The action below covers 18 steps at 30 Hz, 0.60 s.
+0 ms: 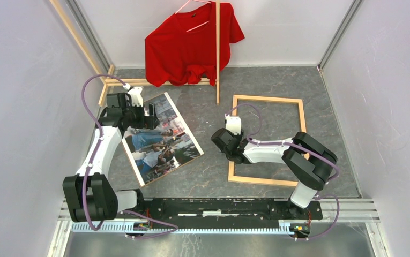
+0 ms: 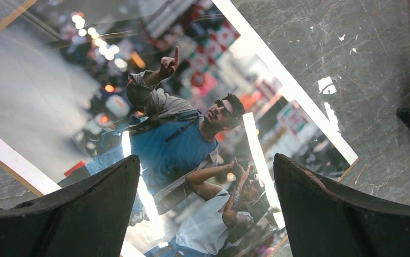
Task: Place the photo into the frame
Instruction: Turn over the photo frame at the center of the board.
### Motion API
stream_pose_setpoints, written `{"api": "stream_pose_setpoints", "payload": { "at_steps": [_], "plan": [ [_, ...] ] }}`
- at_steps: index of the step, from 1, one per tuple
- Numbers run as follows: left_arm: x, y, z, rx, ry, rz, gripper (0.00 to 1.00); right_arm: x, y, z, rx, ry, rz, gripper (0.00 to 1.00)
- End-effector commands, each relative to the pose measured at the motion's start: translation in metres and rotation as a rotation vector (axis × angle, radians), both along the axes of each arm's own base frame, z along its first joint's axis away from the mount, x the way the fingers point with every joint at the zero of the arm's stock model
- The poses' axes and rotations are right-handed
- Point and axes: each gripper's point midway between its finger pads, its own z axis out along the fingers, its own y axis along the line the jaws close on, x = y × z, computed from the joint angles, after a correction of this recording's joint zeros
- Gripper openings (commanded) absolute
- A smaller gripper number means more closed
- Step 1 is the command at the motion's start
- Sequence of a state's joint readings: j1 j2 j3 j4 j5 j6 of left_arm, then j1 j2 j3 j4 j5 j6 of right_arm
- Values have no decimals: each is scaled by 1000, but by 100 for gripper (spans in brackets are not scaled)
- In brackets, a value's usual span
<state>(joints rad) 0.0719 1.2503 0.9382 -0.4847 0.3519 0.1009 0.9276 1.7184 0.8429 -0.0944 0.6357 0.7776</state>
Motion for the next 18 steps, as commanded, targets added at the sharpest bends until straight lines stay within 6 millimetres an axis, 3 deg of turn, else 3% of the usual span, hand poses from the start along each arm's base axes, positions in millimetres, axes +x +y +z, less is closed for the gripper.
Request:
{"api": "stream_pose_setpoints", "payload": {
  "at_steps": [1,5,8,13,18],
  "plan": [
    [3,-10,17,-1,-42,-72,100,-32,-7,-38,14,136,21,57],
    [-3,-17,14,5,-23,-99,100,-29,-2,-29,49,109,33,38],
    [-8,-20,9,30,-4,-114,100,-18,6,-3,66,55,53,29],
    [-23,-42,2,47,5,-182,100,-7,24,62,208,-18,61,26],
    [-38,-56,0,144,-25,-268,100,-9,32,138,433,-109,52,19]
  ]
}}
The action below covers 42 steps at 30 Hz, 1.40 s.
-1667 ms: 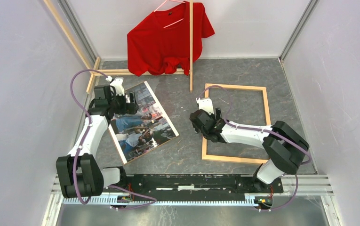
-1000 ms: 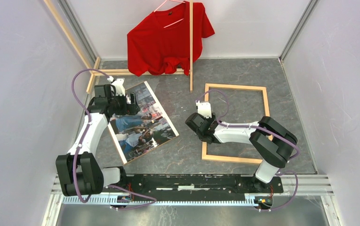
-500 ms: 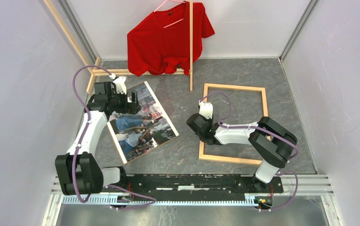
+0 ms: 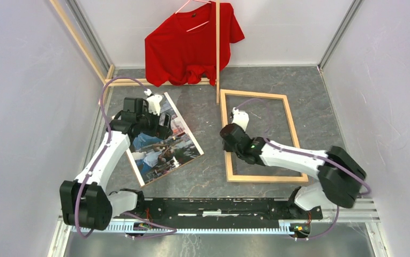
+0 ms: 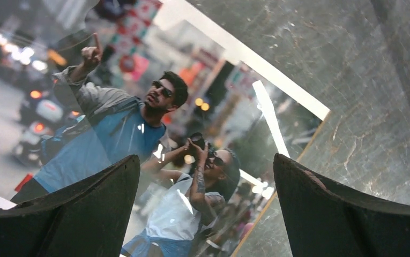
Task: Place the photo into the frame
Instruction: Turn over the photo frame at the center of the board.
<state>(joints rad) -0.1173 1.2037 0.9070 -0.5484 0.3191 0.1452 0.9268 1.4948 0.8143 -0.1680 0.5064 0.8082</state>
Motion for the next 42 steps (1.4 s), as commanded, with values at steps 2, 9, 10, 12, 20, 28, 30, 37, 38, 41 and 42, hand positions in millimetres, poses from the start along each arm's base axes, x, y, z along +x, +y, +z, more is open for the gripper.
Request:
{"api": "stream_pose_setpoints", "payload": {
  "at_steps": [2,9,10,12,20,28,30,37,38,41,42],
  "plan": [
    [-8,-11,11,89,-58,-91,100,7,23,111,338,-136,-24,18],
    [-3,-43,27,117,-48,-104,100,-4,29,191,577,-160,-15,16],
    [0,-50,37,97,-64,-105,100,-6,29,201,600,-166,-13,16],
    [3,-62,52,49,-80,-107,100,-9,26,223,652,-179,-19,16],
    [17,-101,105,-86,-114,-116,100,-21,34,274,855,-169,35,12],
    [23,-117,136,-112,-182,-175,100,-31,44,289,1047,-85,75,11],
    [25,-120,137,-114,-191,-171,100,-33,46,291,1119,-63,83,11],
    [31,-134,143,-125,-242,-165,100,-30,47,300,1246,-33,105,12],
    [34,-135,145,-125,-254,-155,100,-31,47,298,1244,-22,112,13],
    [44,-143,148,-135,-273,-140,100,-29,44,290,1229,-17,105,23],
    [47,-149,149,-137,-276,-144,100,-27,41,288,1218,-26,99,31]
  ]
}}
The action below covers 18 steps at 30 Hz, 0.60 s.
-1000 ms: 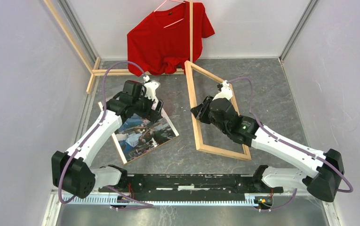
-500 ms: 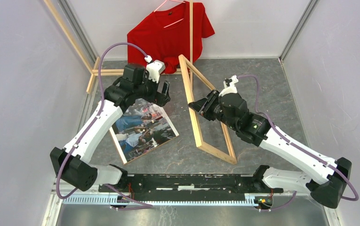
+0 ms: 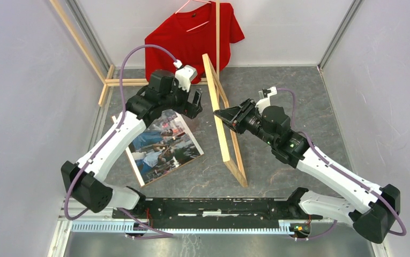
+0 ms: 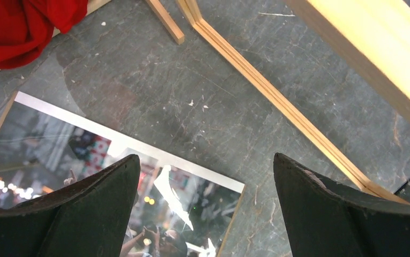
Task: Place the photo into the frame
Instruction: Turn over the photo frame at the center of the board.
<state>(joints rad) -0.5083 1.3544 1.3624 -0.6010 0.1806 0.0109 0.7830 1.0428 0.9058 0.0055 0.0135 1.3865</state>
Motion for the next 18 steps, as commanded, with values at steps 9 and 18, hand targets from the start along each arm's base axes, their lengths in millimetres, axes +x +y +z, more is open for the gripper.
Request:
{"api": "stream_pose_setpoints", "payload": {
  "at_steps": [9,18],
  "plan": [
    [48,-64,35,-70,-86,21,100,15,-33,15,-169,-120,38,68],
    [59,-88,31,-69,-110,-6,100,37,-55,13,-458,-201,103,71]
  ]
}}
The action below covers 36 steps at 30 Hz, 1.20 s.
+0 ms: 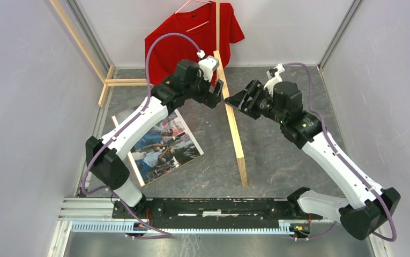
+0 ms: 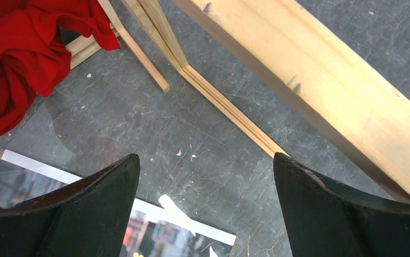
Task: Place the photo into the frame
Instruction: Turn over the photo frame at the center of the board.
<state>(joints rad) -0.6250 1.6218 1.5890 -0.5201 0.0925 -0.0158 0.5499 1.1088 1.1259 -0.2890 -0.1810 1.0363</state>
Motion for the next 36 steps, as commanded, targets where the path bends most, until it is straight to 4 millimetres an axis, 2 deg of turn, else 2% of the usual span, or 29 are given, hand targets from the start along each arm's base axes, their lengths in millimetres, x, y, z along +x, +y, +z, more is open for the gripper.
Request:
{"api": "stream_pose_setpoints", "payload": {
  "at_steps": [1,5,13,19,25,28,32,36],
  "plan": [
    [13,-18,29,-72,-65,16,100,3,-8,11,-194,-98,98,71],
    [16,-27,25,-58,-65,3,100,7,-11,8,-316,-108,149,68],
    [25,-36,15,-36,-62,-1,100,19,-36,17,-541,-149,128,57],
    [29,-37,12,-28,-64,0,100,24,-52,12,-687,-142,137,49],
    [31,-40,7,-17,-55,-2,100,21,-55,2,-744,-120,183,51],
    [31,-40,7,-7,-49,3,100,23,-64,5,-770,-123,139,46],
    [28,-32,-3,33,-32,12,100,28,-88,6,-860,-123,43,38],
    [25,-16,-24,118,-7,37,100,31,-120,-8,-999,-98,-44,33]
  ]
}}
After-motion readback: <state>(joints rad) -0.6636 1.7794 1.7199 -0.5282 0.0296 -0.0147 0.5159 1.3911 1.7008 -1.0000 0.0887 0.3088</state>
